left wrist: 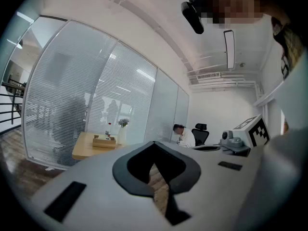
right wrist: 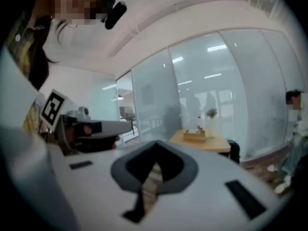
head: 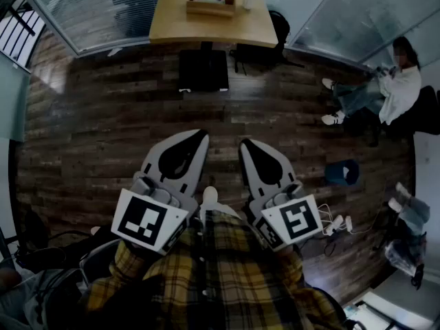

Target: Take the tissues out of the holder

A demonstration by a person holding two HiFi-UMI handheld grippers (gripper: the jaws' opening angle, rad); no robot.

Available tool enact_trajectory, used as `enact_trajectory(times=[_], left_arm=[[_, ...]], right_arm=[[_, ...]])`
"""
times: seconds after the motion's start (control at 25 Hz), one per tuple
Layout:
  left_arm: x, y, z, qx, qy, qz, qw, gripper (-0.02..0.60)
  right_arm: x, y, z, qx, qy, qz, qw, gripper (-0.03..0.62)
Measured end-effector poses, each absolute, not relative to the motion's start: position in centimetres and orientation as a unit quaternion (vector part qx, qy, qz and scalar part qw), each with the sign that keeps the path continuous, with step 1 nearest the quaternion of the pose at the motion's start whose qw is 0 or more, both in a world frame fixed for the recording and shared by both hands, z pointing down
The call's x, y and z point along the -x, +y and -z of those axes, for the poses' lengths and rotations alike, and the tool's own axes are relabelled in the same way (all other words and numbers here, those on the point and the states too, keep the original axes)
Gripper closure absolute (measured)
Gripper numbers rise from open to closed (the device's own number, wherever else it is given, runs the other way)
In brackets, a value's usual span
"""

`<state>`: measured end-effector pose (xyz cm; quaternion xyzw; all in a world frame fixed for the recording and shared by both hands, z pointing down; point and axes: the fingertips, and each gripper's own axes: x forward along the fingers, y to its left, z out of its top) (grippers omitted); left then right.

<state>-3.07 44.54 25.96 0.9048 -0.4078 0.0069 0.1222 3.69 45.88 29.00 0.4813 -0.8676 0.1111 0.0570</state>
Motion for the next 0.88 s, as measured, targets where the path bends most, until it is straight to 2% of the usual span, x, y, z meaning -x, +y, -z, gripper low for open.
enact_trajectory(times=[0.88], left_arm=[[1.1,43.9,-25.8,-0.903,-0.414,-0.014,0.109,0.575]], right_arm=[[-6.7,45.6,-28.2,-0.494,-0.863,-0.106,0.023,0.582]])
